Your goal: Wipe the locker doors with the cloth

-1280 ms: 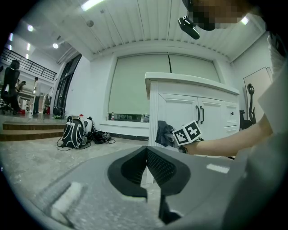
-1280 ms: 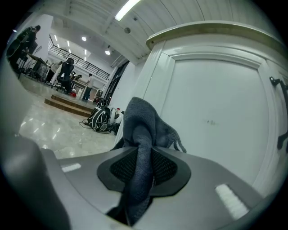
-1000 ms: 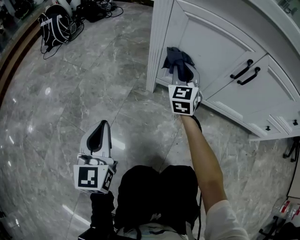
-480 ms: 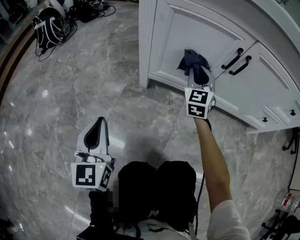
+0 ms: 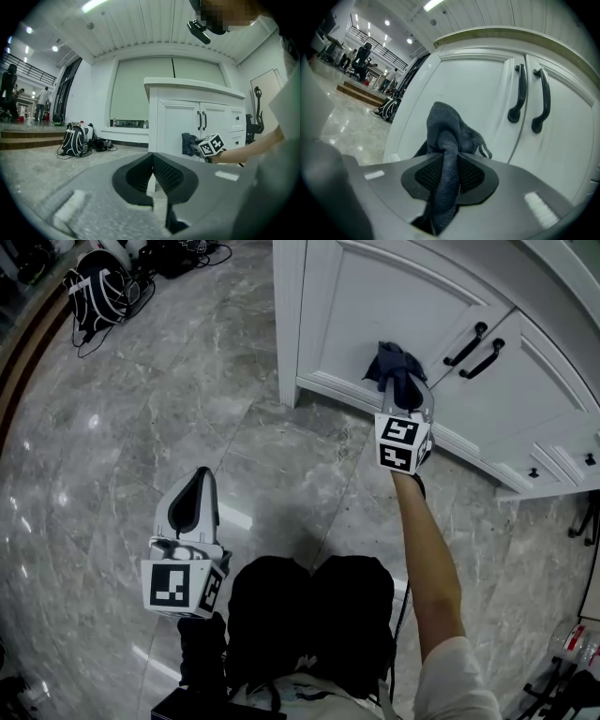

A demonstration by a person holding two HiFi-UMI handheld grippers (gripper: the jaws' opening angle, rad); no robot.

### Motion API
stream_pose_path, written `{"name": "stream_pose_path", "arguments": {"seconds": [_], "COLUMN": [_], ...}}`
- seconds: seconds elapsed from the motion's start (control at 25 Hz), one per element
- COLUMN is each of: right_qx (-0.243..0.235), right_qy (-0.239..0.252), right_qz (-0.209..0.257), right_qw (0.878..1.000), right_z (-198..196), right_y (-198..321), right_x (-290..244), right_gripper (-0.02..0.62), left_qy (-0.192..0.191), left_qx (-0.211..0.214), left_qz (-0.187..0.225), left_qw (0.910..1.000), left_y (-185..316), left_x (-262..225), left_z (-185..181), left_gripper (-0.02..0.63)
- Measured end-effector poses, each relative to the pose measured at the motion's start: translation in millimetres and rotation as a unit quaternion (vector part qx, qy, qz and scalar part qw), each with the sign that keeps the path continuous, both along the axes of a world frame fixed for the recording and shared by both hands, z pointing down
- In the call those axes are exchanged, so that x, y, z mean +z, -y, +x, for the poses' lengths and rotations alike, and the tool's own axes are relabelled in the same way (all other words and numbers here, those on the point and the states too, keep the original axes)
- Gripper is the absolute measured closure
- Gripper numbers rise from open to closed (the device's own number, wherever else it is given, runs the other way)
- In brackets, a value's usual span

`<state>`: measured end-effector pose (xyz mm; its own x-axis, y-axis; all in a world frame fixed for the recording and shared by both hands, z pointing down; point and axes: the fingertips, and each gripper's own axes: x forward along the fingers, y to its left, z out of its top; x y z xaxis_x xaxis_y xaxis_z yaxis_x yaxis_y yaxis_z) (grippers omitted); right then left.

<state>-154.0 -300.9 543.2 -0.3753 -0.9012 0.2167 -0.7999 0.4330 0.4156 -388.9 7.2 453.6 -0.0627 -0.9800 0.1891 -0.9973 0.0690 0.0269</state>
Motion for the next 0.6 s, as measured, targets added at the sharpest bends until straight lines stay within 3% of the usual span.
{"name": "stream_pose_path", "arguments": {"seconds": [0.6], "right_qx": [0.007], "right_qy": [-0.023], "right_qz": [-0.064], "right_qw": [0.998], "right_z": [-1], "right_y": [-3], "right_x": [85], "right_gripper": [0.512], "left_qy": [0.007], "left_qx": [-0.01], "left_qz": [-0.01], "left_qw": [0.9999], "left_y": [-5], "left_x": [6], "left_z": [-12], "left_gripper": [0.604]}}
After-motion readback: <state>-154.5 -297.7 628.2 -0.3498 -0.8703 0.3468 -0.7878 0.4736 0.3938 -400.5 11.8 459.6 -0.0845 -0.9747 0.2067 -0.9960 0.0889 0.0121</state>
